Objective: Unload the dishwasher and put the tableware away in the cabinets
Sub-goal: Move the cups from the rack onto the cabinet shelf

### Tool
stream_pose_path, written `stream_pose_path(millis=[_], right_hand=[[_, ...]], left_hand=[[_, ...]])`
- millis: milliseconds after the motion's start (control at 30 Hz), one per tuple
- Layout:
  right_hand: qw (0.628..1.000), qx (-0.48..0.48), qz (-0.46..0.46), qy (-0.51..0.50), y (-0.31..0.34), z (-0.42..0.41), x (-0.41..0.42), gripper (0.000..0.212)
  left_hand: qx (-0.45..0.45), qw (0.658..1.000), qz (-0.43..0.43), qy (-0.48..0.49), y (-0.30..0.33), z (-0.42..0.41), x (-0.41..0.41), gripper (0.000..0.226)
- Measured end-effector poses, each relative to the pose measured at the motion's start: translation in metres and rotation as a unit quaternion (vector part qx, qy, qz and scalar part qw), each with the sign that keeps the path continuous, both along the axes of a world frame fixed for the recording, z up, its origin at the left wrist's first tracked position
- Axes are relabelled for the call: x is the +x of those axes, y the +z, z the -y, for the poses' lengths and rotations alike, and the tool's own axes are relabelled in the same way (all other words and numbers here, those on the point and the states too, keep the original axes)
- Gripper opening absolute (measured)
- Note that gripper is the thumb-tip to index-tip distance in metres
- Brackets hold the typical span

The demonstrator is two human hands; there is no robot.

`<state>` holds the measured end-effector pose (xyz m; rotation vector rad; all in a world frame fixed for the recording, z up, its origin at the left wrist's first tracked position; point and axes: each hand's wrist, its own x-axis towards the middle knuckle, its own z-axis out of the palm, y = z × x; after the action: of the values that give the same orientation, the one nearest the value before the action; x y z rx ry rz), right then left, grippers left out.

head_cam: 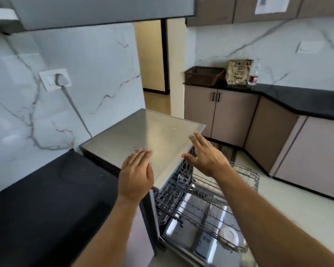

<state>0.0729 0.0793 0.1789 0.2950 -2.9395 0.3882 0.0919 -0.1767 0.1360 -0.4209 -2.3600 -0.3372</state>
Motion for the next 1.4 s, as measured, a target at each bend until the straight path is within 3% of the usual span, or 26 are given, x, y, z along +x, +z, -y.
stream_pose_path(millis=[200, 567, 700, 1033, 1400], right_hand=[[0.997, -0.013, 0.050, -0.060, -0.048, -0.098, 0.013, 0.098], [0.981, -0.061, 0.140, -0.119, -0.132, -0.206, 0.031, 0.067], [0.972, -0.075, 0.185, -0.126, -0.178, -0.216, 0.041, 0.060], [0.941, -0.067, 0.304, -0.130, -0.308, -0.204, 0.057, 0.072], [0.930, 0.013, 0.366, -0.038, -0.402, -0.186, 0.051, 0.073]], left_hand=[[-0.037, 0.996, 0.054, -0.058, -0.026, -0.092, -0.003, 0.043], [-0.083, 0.974, 0.189, -0.097, -0.103, -0.194, -0.002, 0.049], [-0.074, 0.961, 0.246, -0.104, -0.141, -0.209, 0.003, 0.049], [-0.072, 0.917, 0.363, -0.151, -0.251, -0.226, 0.005, 0.049], [-0.061, 0.906, 0.389, -0.155, -0.319, -0.253, -0.024, 0.050]])
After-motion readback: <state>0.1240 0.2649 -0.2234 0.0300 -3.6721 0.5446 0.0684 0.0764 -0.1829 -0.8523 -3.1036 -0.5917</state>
